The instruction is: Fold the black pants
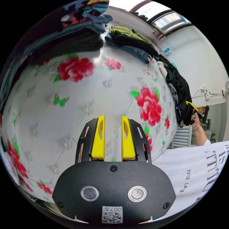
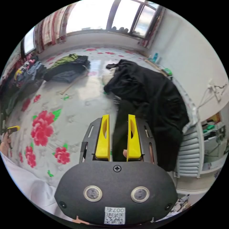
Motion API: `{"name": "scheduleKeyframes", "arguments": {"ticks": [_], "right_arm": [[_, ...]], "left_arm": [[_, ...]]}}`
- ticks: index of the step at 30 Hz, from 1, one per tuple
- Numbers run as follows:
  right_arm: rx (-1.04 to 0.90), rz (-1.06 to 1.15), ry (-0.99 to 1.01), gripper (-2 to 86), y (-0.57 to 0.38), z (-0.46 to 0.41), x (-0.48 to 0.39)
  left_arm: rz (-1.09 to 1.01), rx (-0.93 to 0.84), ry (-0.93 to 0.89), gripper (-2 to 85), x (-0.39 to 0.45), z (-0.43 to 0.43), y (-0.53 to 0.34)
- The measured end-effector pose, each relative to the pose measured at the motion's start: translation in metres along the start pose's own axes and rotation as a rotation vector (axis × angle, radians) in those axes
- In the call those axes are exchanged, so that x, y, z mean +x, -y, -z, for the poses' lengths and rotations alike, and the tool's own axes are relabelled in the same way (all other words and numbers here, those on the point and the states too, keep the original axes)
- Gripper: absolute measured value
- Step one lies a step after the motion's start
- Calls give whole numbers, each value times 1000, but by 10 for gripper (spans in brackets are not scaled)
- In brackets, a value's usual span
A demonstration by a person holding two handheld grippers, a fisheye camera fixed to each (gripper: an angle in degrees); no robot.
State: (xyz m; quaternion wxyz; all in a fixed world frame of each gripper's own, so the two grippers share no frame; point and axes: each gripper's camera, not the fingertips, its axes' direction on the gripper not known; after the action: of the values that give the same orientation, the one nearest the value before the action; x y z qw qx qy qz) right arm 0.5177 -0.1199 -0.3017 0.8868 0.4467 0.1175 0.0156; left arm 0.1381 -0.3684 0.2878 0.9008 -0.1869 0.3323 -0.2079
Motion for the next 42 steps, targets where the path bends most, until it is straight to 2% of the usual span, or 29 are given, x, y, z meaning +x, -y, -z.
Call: {"name": "scheduleKeyframes", "arguments": {"ticks": [2,6,8,12,15,17,20,24,26,29,32,35,37,39,42], "right_arm": [[-9,-68,-206,110,-14,9,27],[-154,-119,-133,98,-18,-29,47],[-269,-115,-182,73,-13,-53,42],[-305,-65,-128,45,7,-40,27],[-96,23,94,30,6,16,9],[41,63,375,22,0,61,-4],[134,161,636,18,-6,100,-44],[167,320,927,17,-9,126,-127],[128,476,1137,18,-15,135,-204],[39,654,1323,22,-30,148,-312],[-28,853,1323,24,-52,166,-388],[-50,889,1372,28,-64,164,-394],[-47,849,1301,32,-66,149,-377],[-66,754,1200,36,-62,121,-349],[-125,509,1068,41,-47,66,-279]], "left_arm": [[63,-65,20,89,-1,-11,-41],[116,-63,-31,86,6,-12,-69],[84,-63,-35,86,19,-7,-71],[11,-12,-39,87,40,11,-73],[-21,24,-37,86,48,23,-82],[-20,44,-60,86,47,30,-93],[4,85,-117,89,41,39,-108],[49,173,-153,93,26,63,-127],[105,253,-146,93,6,86,-143],[232,359,-101,92,-34,119,-165],[423,470,-42,92,-82,159,-196],[577,584,79,92,-112,201,-233],[610,614,164,91,-114,218,-249],[579,607,232,92,-103,227,-253],[375,524,219,94,-61,215,-228]]}}
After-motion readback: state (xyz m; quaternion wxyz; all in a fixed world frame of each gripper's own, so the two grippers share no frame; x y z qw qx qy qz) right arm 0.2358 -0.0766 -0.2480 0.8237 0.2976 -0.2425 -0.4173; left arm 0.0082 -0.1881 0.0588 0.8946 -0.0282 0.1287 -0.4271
